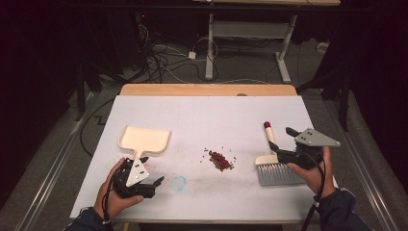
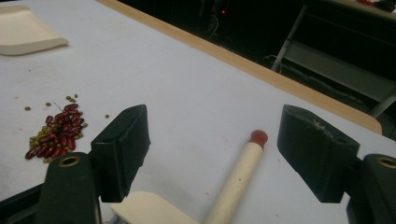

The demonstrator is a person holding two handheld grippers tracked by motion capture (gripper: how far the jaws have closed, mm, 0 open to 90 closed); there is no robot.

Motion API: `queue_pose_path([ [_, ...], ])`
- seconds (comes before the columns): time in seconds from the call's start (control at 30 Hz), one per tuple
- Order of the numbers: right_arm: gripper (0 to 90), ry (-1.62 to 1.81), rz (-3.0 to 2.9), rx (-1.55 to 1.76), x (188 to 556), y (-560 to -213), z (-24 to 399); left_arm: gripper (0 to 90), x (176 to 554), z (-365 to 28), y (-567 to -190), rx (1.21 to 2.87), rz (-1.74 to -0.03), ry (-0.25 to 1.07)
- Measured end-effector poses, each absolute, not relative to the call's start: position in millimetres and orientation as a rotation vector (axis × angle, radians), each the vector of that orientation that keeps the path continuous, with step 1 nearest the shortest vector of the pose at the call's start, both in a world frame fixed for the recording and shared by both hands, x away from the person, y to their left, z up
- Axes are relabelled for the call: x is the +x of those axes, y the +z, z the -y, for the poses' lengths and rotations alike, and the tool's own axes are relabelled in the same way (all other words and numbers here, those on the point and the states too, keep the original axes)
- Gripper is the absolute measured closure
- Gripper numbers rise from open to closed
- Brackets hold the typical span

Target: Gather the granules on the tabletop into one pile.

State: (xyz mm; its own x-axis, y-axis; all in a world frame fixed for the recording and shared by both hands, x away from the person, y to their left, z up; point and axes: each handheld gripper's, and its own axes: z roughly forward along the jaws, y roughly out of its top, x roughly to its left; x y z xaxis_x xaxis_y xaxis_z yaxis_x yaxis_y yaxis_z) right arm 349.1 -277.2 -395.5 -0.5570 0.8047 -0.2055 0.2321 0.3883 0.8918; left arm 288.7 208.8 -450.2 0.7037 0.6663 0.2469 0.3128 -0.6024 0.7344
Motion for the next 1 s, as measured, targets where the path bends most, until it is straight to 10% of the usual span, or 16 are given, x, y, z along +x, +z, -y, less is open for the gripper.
queue_pose_path([
  [1.0,17.3,1.123,-1.945,0.821,286,-435,272,17.4,290,-200,-452,2.245,-0.705,0.710],
])
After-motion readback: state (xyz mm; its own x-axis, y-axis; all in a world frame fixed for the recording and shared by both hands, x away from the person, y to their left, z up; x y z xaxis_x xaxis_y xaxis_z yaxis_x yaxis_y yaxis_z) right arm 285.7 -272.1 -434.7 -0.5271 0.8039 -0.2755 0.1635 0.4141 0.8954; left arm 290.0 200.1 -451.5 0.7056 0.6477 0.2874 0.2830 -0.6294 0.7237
